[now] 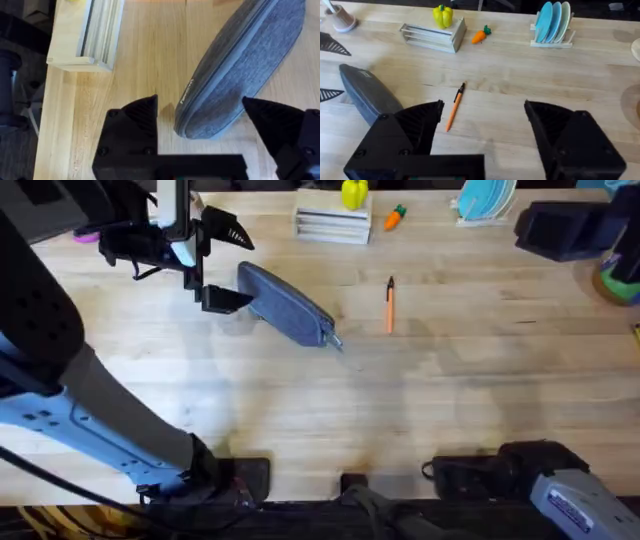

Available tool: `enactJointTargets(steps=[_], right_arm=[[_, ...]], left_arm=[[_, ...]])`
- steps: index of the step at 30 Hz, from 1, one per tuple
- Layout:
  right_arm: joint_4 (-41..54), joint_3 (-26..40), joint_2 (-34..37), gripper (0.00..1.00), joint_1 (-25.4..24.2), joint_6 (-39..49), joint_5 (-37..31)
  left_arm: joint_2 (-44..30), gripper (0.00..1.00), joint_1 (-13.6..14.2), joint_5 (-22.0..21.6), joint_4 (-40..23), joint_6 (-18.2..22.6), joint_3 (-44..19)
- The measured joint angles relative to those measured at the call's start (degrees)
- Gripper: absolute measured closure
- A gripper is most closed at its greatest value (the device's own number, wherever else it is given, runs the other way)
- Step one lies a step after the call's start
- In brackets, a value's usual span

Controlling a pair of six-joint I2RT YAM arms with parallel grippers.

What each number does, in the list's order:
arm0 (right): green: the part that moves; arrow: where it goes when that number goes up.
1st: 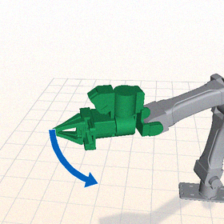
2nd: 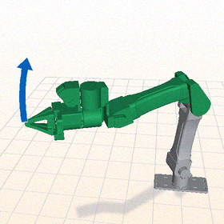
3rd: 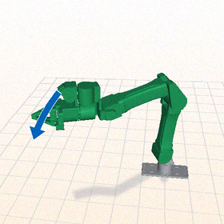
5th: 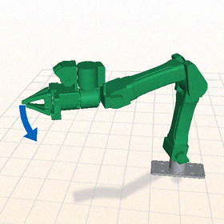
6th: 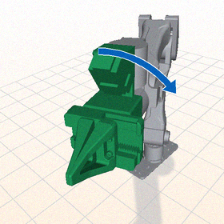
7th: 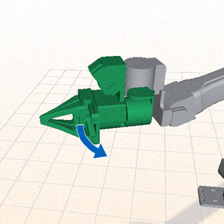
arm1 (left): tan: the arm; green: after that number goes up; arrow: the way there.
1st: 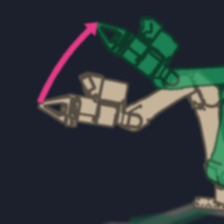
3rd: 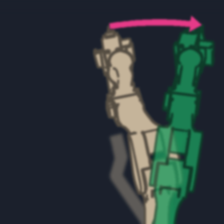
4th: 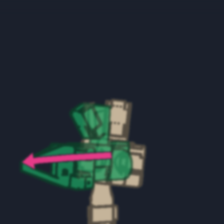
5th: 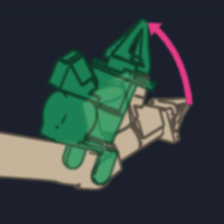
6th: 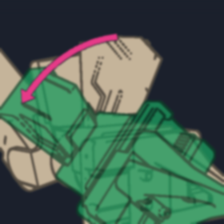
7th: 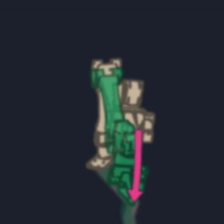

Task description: Unzip the bag, pick up the pens from the table one at a time and place them inside, then zip the bag closed.

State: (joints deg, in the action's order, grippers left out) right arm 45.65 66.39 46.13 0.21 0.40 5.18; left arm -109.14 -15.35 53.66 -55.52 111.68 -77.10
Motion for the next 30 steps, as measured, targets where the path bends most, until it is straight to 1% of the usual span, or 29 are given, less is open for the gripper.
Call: enactJointTargets(steps=[4,12,18,20,23,25,28,30], right_arm=[[-0.02,0.00,-0.01,0.004,0.00,0.00,0.01],[-0.02,0.00,0.00,0.005,0.00,0.00,0.00],[-0.02,0.00,0.00,0.004,0.00,0.00,-0.01],[-0.02,0.00,-0.02,0.003,0.00,0.00,0.01],[0.00,0.00,0.00,0.003,0.00,0.00,0.00],[0.00,0.00,0.00,0.003,0.00,-0.02,0.01],[0.00,0.00,0.00,0.003,0.00,0.00,0.01],[0.00,0.00,0.00,0.003,0.00,0.00,0.01]], left_arm=[[0.00,0.008,0.00,-1.40,-0.03,0.00,0.00],[-0.02,0.008,0.15,-2.40,-1.54,-0.03,0.00],[0.00,0.007,1.84,-3.84,-2.35,-0.09,0.00],[0.00,0.045,2.37,-4.01,-2.38,-0.09,0.00],[0.00,0.113,2.37,-4.41,-2.39,-0.16,0.00],[-0.01,0.198,2.06,-5.43,-2.37,-0.22,0.00],[0.00,0.275,1.68,-5.98,-2.05,-0.22,0.00],[0.00,0.374,1.60,-6.15,-1.60,-0.24,0.00]])
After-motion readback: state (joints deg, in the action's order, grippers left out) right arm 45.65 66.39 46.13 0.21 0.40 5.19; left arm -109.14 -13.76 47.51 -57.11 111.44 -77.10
